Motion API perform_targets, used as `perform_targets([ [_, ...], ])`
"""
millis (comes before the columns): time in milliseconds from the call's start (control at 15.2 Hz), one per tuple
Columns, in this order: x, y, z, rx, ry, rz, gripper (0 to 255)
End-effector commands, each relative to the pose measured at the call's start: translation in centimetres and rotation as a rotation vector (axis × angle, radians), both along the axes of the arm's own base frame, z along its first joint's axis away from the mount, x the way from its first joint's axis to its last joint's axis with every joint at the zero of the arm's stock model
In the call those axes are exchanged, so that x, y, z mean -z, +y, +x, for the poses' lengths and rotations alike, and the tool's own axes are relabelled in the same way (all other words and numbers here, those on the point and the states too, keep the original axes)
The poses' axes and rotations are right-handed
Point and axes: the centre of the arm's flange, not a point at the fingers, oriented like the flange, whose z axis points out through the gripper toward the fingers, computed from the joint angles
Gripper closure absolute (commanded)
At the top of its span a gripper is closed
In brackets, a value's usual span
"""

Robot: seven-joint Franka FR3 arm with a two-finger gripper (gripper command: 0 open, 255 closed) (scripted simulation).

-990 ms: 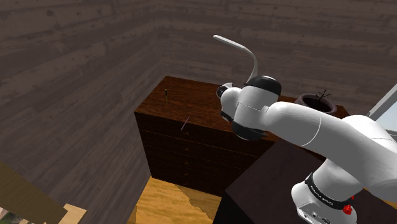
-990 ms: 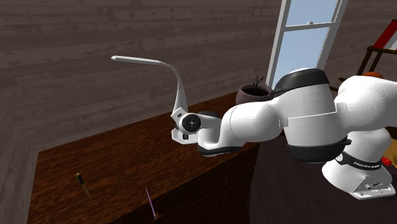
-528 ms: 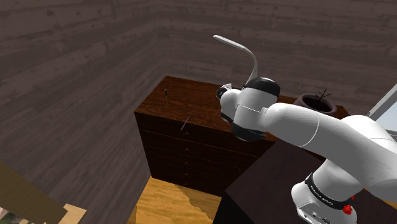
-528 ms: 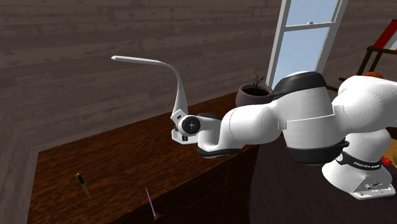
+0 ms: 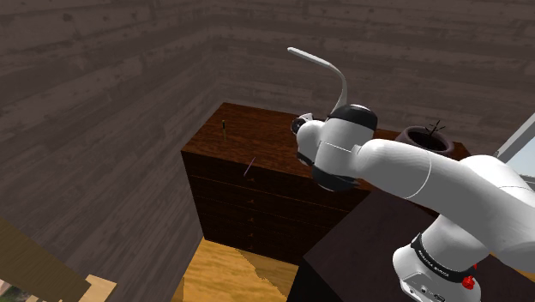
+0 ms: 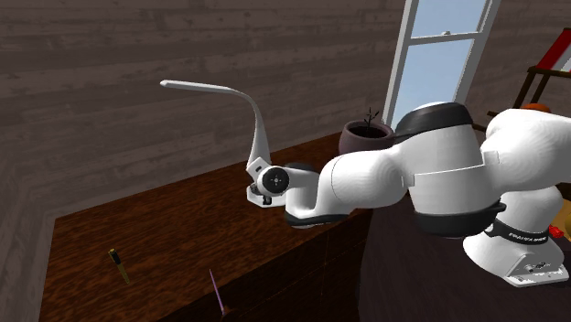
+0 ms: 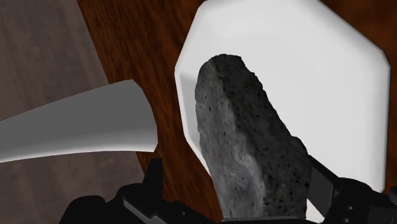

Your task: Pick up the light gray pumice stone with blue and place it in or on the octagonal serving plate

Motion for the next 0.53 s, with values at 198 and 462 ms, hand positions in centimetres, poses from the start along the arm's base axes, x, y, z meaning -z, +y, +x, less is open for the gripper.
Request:
perform_targets([
  [198, -2.6, 3.4, -0.9, 0.0, 0.0, 0.0, 0],
  [462, -2.6, 3.4, -0.9, 0.0, 0.0, 0.0, 0],
])
